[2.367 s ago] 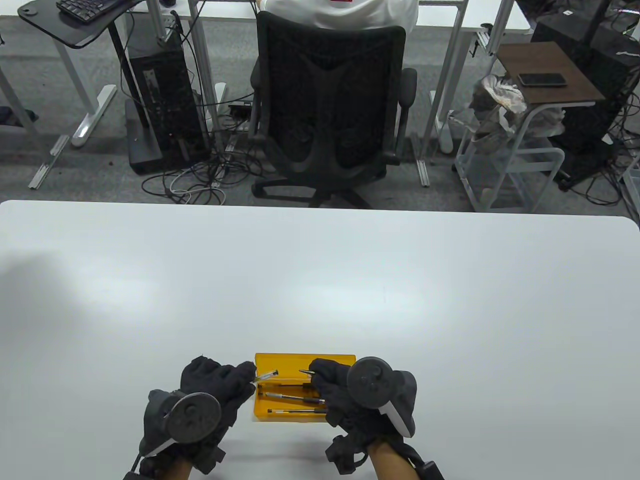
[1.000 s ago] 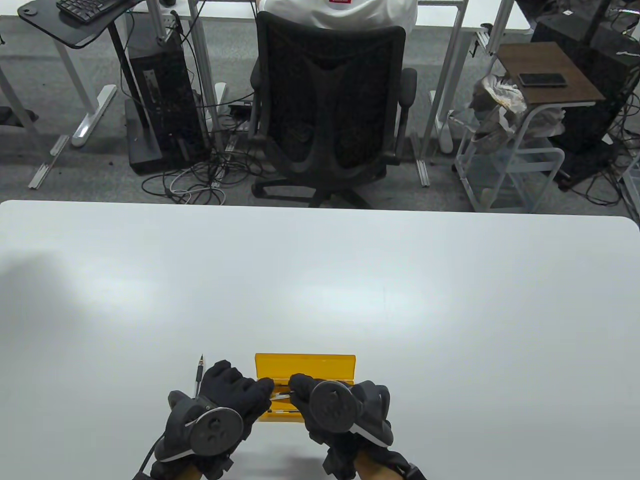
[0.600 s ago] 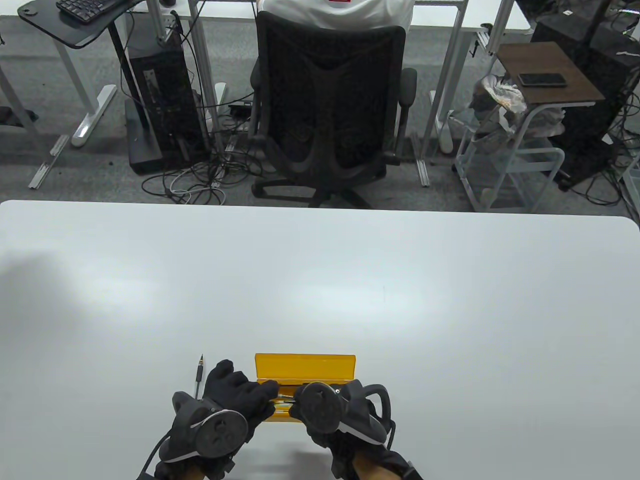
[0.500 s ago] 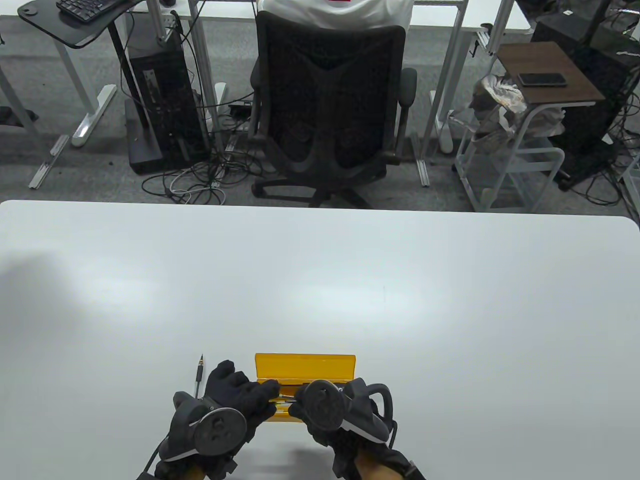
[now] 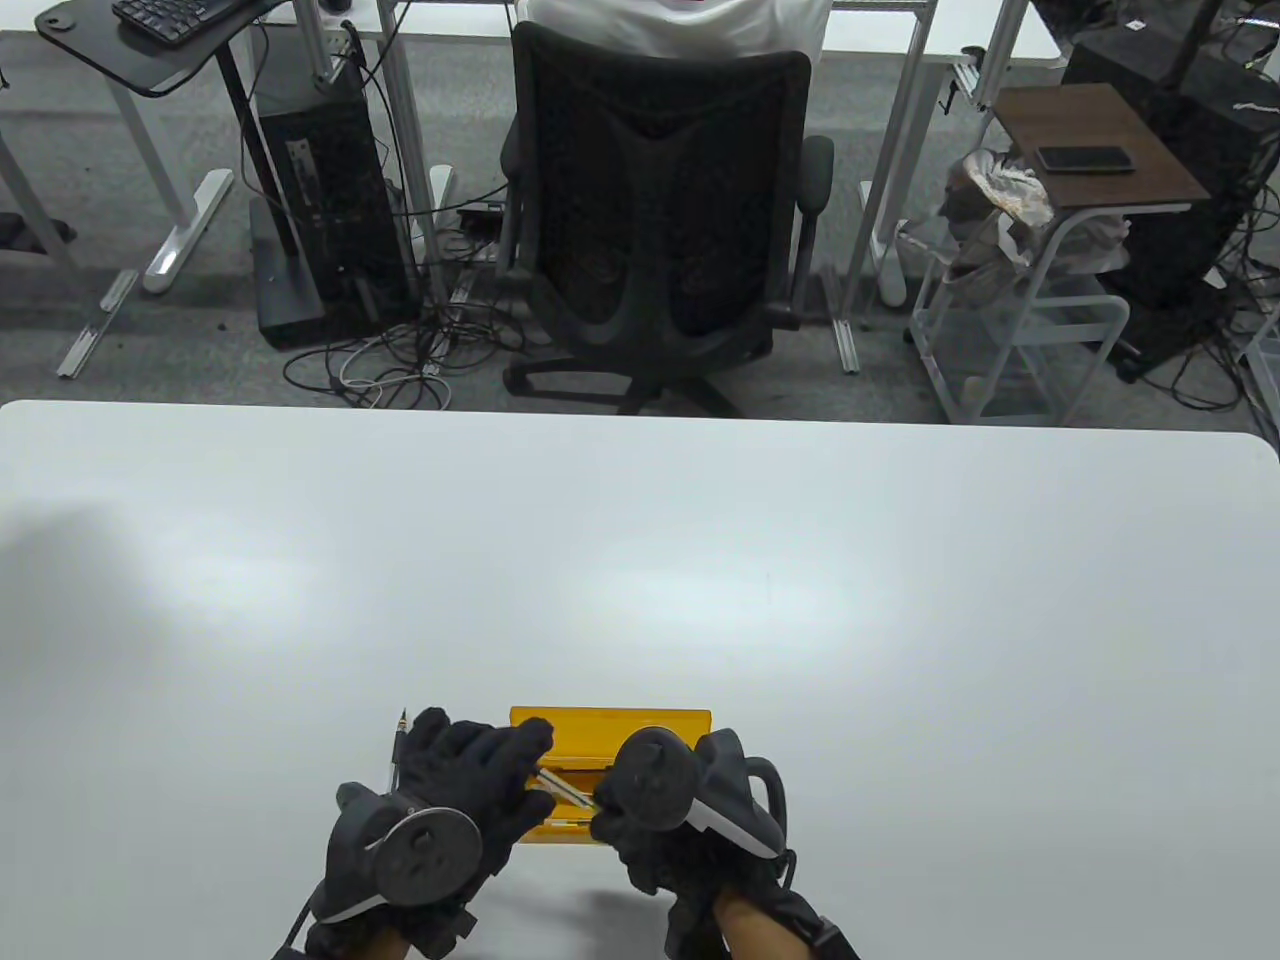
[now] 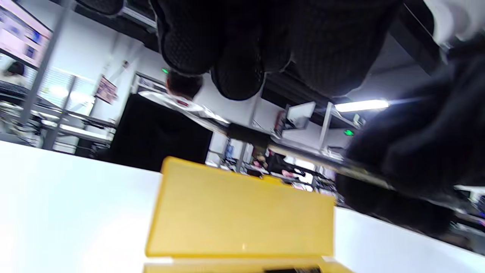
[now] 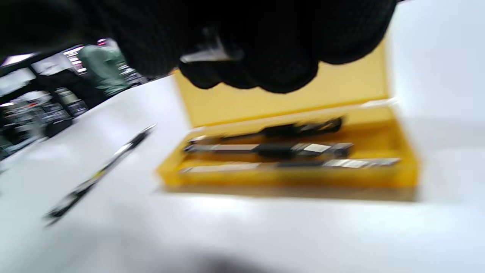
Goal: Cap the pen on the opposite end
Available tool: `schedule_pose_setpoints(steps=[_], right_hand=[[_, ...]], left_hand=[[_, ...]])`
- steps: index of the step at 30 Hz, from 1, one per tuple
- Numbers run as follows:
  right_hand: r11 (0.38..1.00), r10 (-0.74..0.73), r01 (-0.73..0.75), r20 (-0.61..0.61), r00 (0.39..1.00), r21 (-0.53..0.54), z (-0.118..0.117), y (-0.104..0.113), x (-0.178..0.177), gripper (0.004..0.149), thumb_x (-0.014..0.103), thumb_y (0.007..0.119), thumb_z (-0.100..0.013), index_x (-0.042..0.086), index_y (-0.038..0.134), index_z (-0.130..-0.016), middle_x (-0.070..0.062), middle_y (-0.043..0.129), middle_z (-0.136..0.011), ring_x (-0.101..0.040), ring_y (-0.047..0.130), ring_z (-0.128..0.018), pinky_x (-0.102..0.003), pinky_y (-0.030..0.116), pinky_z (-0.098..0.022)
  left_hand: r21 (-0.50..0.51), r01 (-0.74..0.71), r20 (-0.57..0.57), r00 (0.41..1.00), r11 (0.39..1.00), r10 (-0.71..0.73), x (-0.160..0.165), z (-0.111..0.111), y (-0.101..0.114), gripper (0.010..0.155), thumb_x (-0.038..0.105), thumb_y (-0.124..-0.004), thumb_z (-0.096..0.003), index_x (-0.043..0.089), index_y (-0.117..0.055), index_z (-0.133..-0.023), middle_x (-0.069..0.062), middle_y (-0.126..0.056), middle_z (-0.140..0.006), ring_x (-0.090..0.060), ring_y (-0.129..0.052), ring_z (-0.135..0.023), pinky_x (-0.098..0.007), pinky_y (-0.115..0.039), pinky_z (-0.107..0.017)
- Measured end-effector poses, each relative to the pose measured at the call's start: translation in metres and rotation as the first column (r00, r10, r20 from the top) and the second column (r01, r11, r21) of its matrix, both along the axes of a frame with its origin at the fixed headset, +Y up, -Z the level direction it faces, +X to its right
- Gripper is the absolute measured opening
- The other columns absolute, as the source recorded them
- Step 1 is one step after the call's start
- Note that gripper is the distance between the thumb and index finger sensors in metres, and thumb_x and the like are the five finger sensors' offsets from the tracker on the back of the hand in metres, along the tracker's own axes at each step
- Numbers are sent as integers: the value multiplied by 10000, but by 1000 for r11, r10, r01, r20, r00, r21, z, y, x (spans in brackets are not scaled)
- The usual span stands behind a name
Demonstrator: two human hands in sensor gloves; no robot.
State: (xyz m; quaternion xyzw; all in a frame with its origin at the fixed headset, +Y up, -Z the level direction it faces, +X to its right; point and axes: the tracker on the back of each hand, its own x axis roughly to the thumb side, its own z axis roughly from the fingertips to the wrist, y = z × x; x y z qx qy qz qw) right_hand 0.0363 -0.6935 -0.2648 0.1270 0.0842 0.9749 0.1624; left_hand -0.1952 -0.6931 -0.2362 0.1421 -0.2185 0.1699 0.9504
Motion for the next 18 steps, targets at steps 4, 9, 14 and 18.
schedule_pose_setpoints(steps=[4, 9, 14, 18], right_hand=[[988, -48, 9, 256, 965, 152, -4, 14, 32, 492, 346, 825, -421, 87, 861, -838, -92, 969, -634, -226, 1010, -450, -431, 850, -377], [963, 255, -268, 442, 860, -33, -13, 5, 49, 503, 353, 883, -415, 32, 886, -803, -105, 1042, -566, -217, 1074, -382, -413, 899, -312], [868, 482, -356, 416, 771, -347, -25, -30, 62, 501, 354, 906, -413, 15, 900, -783, -112, 1053, -538, -210, 1074, -360, -416, 894, -308], [805, 570, -404, 380, 728, -434, -27, -46, 67, 501, 358, 915, -409, 16, 908, -775, -108, 1058, -533, -206, 1074, -360, -418, 892, -313]], left_hand=[[-84, -30, -40, 999, 996, 27, -8, -5, -8, 635, 396, -854, -497, 123, -677, -1042, -149, -872, -940, -376, -781, -816, -757, -421, -684], [-98, 40, -45, 998, 994, -44, -5, -7, -12, 623, 402, -848, -496, 126, -695, -1033, -140, -892, -923, -370, -799, -802, -757, -431, -681], [-114, 36, -39, 998, 993, -41, -4, -7, -13, 614, 400, -850, -494, 125, -709, -1024, -137, -907, -907, -365, -814, -788, -758, -434, -681], [-120, 28, -43, 999, 992, -34, -5, -7, -13, 612, 399, -850, -494, 124, -712, -1023, -139, -909, -903, -366, -818, -783, -757, -435, -680]])
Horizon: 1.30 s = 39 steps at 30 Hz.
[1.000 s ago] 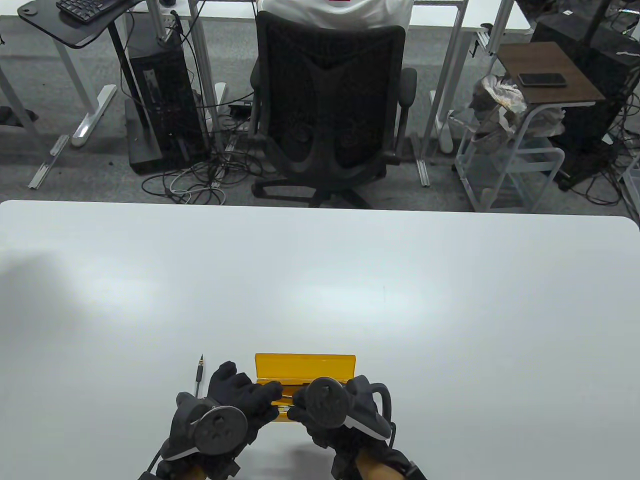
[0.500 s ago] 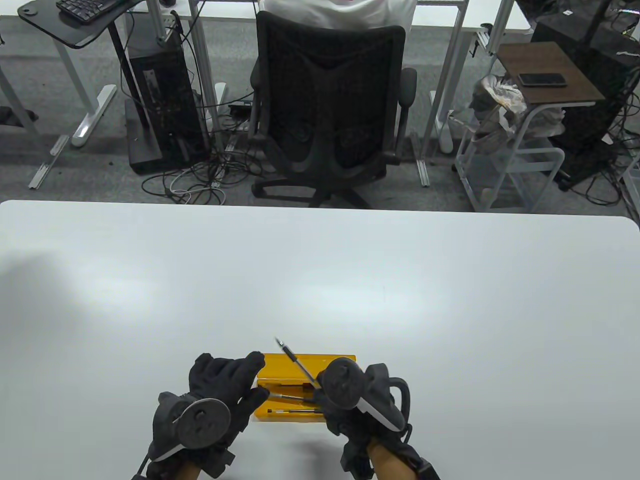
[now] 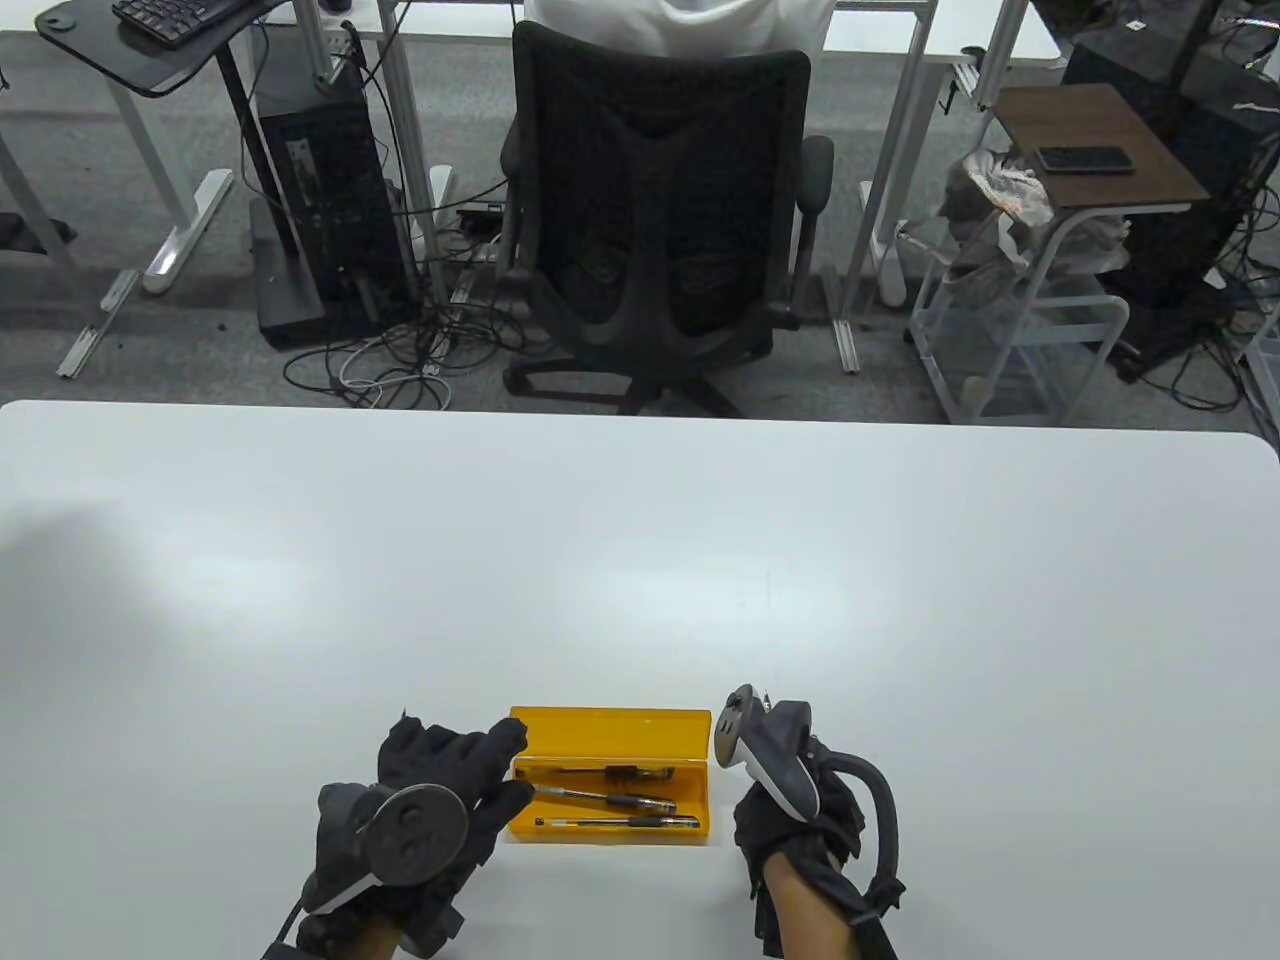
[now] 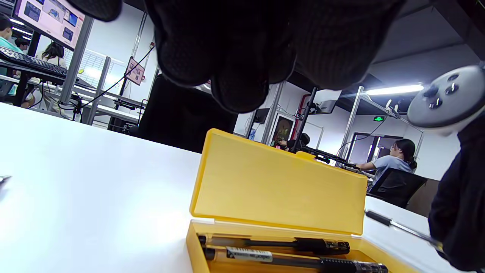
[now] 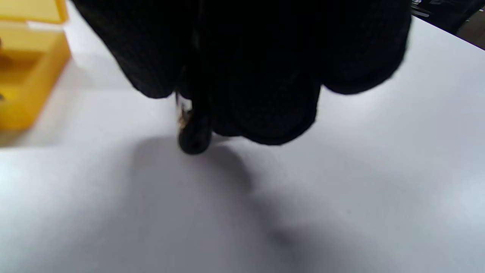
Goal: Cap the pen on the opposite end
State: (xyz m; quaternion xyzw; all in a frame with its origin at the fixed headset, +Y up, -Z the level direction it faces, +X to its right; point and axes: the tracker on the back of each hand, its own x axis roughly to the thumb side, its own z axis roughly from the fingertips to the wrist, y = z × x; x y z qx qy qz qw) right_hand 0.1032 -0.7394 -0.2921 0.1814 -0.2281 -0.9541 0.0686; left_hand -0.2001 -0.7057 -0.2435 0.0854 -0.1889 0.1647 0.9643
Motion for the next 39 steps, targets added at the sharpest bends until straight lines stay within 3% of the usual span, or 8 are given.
schedule_pose_setpoints(steps=[7, 10, 28, 39], right_hand=[[994, 87, -86, 14, 996, -67, 0, -12, 5, 502, 362, 921, -402, 17, 912, -767, -104, 1067, -528, -201, 1082, -357, -421, 896, -312], [998, 20, -21, -5, 1000, -67, 1, -11, 4, 512, 371, 927, -396, 19, 908, -767, -98, 1066, -531, -196, 1082, -360, -419, 896, -314], [997, 64, -64, -15, 998, -40, 2, -11, 2, 660, 420, 914, -385, 10, 821, -894, -133, 1019, -653, -244, 1056, -458, -450, 873, -362], [998, 47, -47, -7, 999, -44, 4, -9, 3, 670, 432, 912, -384, 7, 821, -895, -138, 1018, -657, -247, 1056, -460, -453, 872, -362]], left_hand=[[-3, -4, -4, 1000, 1000, 4, -2, 0, 0, 609, 400, -850, -494, 124, -715, -1020, -138, -914, -898, -364, -823, -779, -756, -438, -680], [-7, -1, -1, 1000, 1000, 1, 0, 0, -1, 610, 401, -850, -494, 124, -715, -1020, -136, -915, -898, -362, -823, -780, -756, -438, -682], [-34, 22, -10, 1000, 999, -22, 1, 0, -2, 612, 404, -851, -492, 124, -717, -1020, -136, -917, -896, -364, -828, -774, -757, -442, -679], [-84, 84, -22, 996, 993, -86, 7, -5, -12, 620, 411, -849, -492, 124, -713, -1024, -139, -918, -895, -365, -827, -774, -757, -442, -680]])
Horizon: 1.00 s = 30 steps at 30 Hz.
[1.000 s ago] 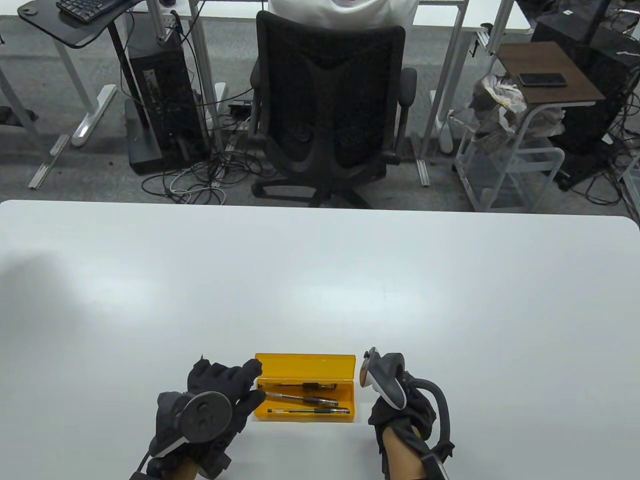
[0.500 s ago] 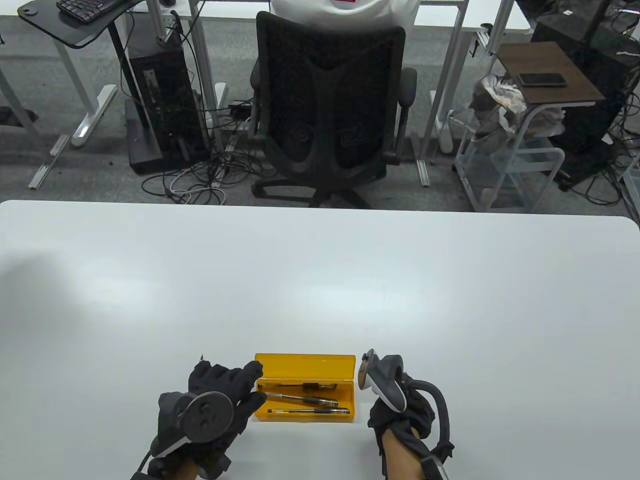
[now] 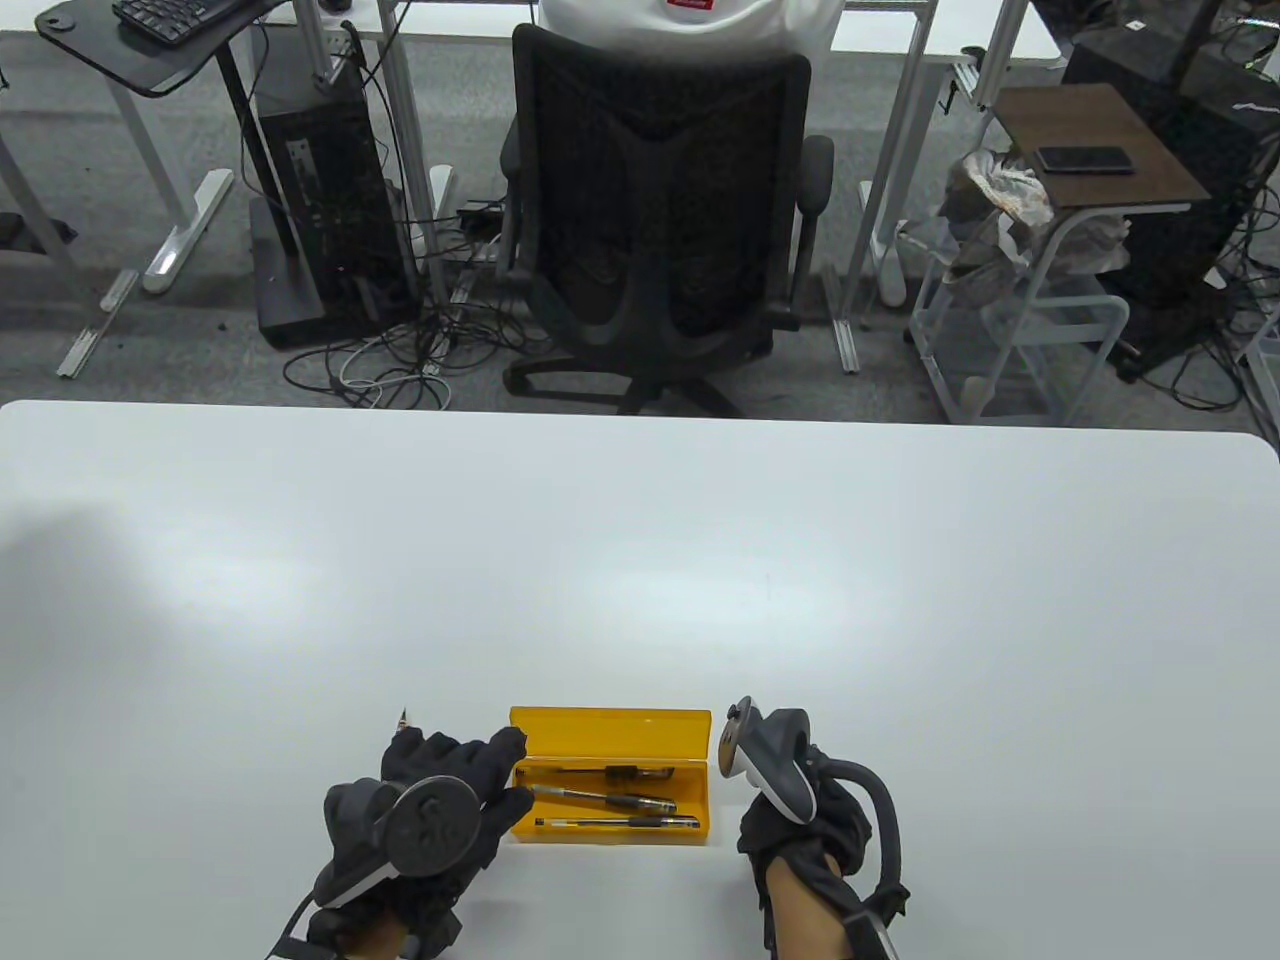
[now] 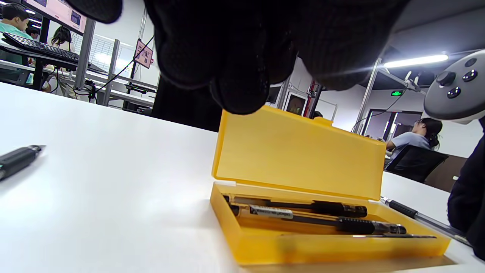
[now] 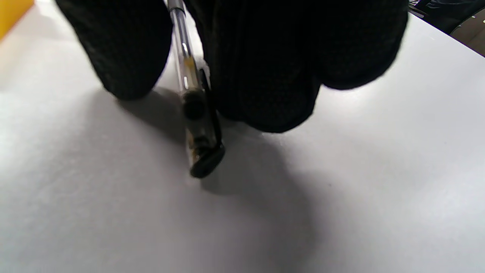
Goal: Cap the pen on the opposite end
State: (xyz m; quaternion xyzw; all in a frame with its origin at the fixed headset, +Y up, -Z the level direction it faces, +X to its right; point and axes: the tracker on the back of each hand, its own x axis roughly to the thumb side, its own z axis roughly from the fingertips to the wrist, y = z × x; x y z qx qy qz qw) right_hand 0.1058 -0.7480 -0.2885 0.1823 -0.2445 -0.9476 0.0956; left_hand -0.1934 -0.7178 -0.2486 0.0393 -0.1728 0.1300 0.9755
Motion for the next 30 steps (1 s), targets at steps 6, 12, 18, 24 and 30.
schedule_pose_setpoints(steps=[6, 12, 18, 24, 30], right_hand=[[979, 168, -156, -89, 982, 130, 2, 17, -16, 713, 463, 905, -376, 18, 801, -923, -116, 1012, -659, -240, 1047, -456, -450, 866, -364], [927, 20, 70, -235, 972, 369, 11, 41, -43, 587, 474, 876, -387, 135, 861, -865, -50, 1006, -619, -217, 1029, -451, -454, 854, -381], [900, -102, 284, -473, 875, 330, 10, 29, -72, 429, 395, 885, -381, 251, 913, -784, -17, 978, -648, -204, 999, -486, -461, 833, -433], [879, -62, 338, -623, 780, 337, 7, 12, -101, 397, 377, 897, -353, 289, 937, -738, -3, 955, -655, -205, 972, -510, -475, 815, -473], [909, 18, 262, -656, 754, 325, 7, -4, -115, 392, 372, 898, -353, 275, 944, -730, -8, 955, -646, -210, 967, -507, -482, 810, -475]], left_hand=[[-36, 149, -3, 989, 988, -150, 17, -8, -15, 660, 462, -807, -509, 187, -634, -1083, -169, -872, -930, -395, -765, -816, -770, -404, -685], [-54, 371, 1, 928, 927, -372, 33, -13, -35, 678, 496, -794, -504, 216, -614, -1095, -164, -858, -923, -389, -748, -820, -767, -406, -688], [-111, 389, -13, 920, 915, -393, 34, -18, -43, 699, 508, -791, -497, 222, -593, -1103, -164, -827, -958, -393, -719, -851, -774, -389, -692], [-207, 345, -17, 934, 916, -356, 29, -23, -44, 714, 515, -778, -497, 244, -540, -1112, -199, -743, -1031, -431, -640, -903, -802, -337, -685], [-240, 301, -30, 948, 923, -317, 25, -25, -46, 713, 520, -778, -494, 263, -529, -1110, -206, -730, -1040, -436, -626, -908, -804, -328, -685]])
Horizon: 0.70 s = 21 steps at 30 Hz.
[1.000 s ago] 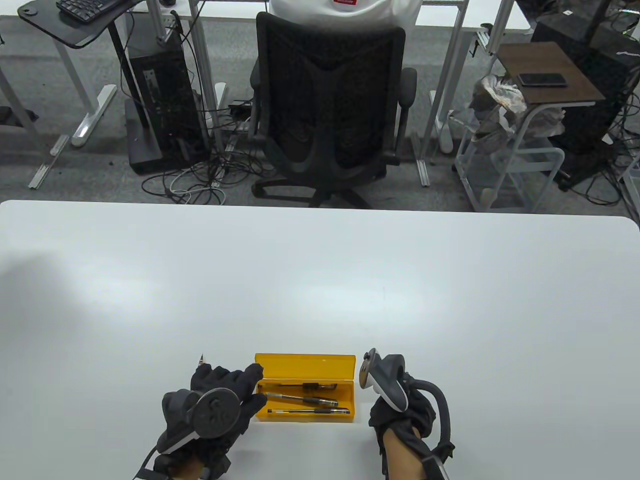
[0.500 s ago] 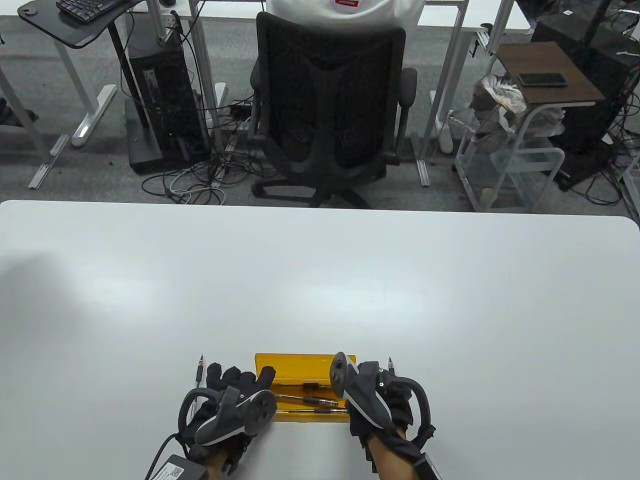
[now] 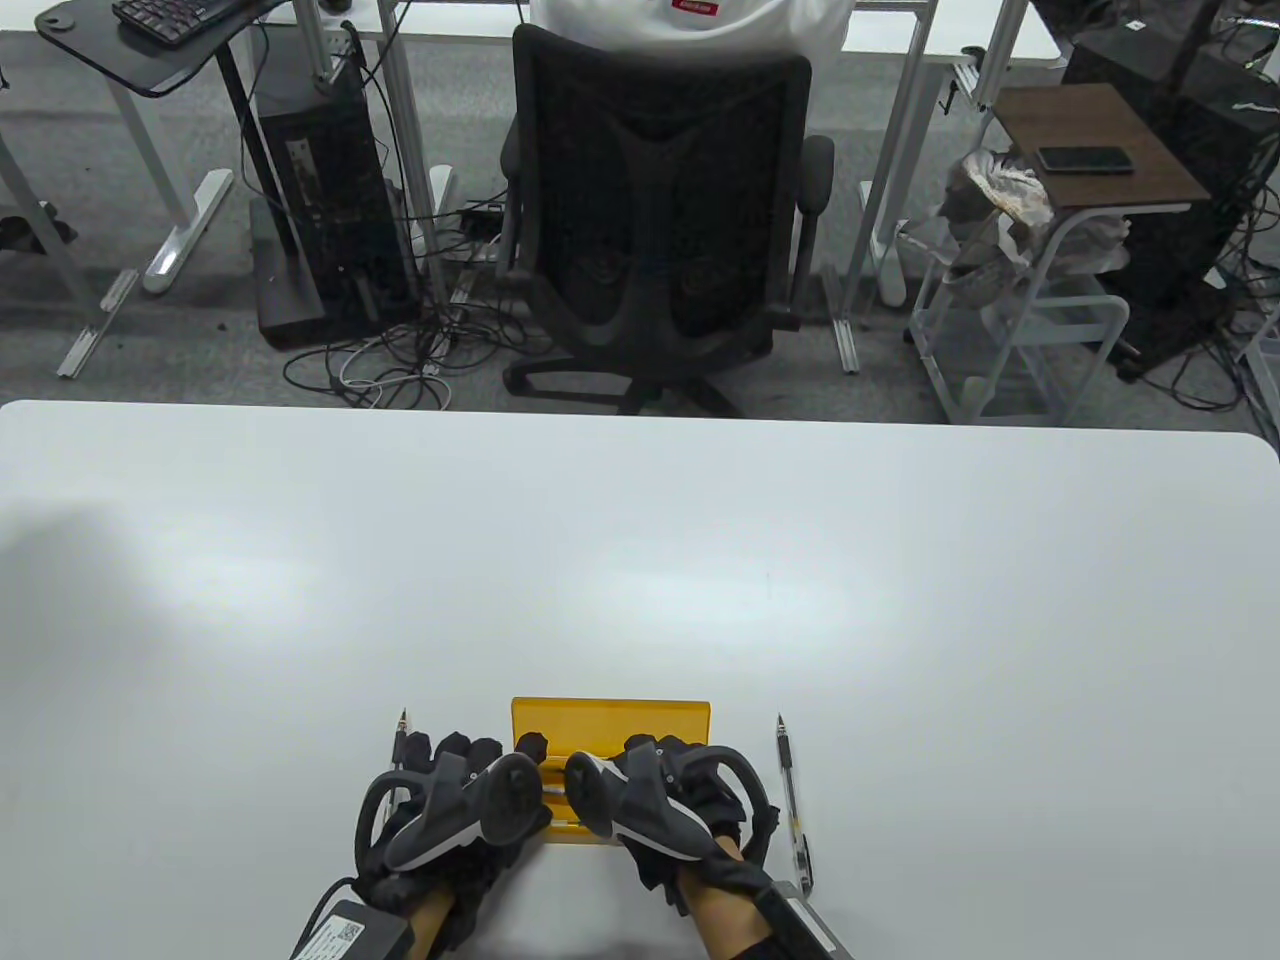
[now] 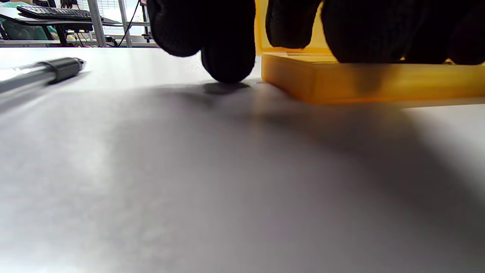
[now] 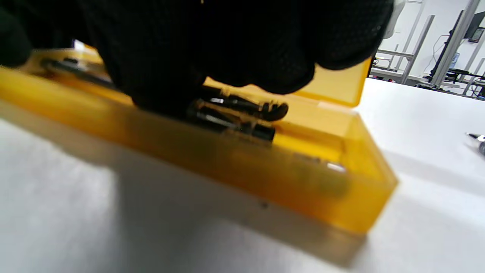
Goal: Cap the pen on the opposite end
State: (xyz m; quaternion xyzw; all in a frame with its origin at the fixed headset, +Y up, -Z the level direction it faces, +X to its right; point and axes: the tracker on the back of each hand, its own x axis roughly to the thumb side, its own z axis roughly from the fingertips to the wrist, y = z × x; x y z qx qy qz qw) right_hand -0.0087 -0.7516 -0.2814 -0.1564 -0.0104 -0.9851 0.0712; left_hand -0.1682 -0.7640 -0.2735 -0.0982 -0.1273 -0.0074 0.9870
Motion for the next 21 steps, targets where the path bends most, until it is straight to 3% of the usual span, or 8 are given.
schedule_pose_setpoints(steps=[3, 7, 11, 15, 21], right_hand=[[998, 42, -41, -17, 999, 40, 0, -4, 0, 386, 382, 886, -349, 297, 929, -724, 1, 957, -637, -209, 970, -505, -483, 813, -477], [1000, 14, -13, 6, 1000, -20, -3, -8, 1, 385, 361, 870, -357, 295, 888, -736, -23, 953, -652, -240, 960, -527, -514, 797, -490], [998, 57, -55, -54, 997, 35, 2, -9, -2, 383, 356, 865, -370, 264, 894, -741, -8, 948, -621, -204, 954, -502, -486, 804, -493], [997, 78, -77, -70, 995, 8, 2, -9, -2, 388, 344, 829, -395, 263, 881, -771, -12, 926, -654, -207, 931, -541, -490, 779, -525], [992, 127, -126, -28, 991, 23, 2, 10, 8, 394, 338, 807, -406, 262, 884, -786, -20, 919, -674, -213, 925, -565, -497, 773, -538]], left_hand=[[-6, -14, -9, 1000, 1000, 14, -1, -1, -2, 711, 518, -780, -493, 265, -529, -1108, -204, -727, -1042, -435, -624, -909, -802, -326, -687], [-2, 0, -6, 1000, 1000, 0, 0, 0, -1, 711, 526, -771, -495, 270, -522, -1110, -217, -709, -1055, -446, -607, -915, -800, -318, -689], [-5, -13, -15, 1000, 1000, 13, -1, -1, -2, 711, 525, -774, -491, 275, -526, -1108, -216, -710, -1053, -444, -607, -916, -800, -317, -689], [-2, -7, -15, 1000, 1000, 7, -1, -1, -2, 710, 526, -773, -490, 275, -527, -1107, -216, -711, -1054, -445, -610, -915, -801, -318, -689], [6, 1, -13, 1000, 1000, -1, -1, -1, -2, 708, 528, -772, -489, 277, -531, -1106, -215, -716, -1052, -444, -615, -913, -801, -317, -689]])
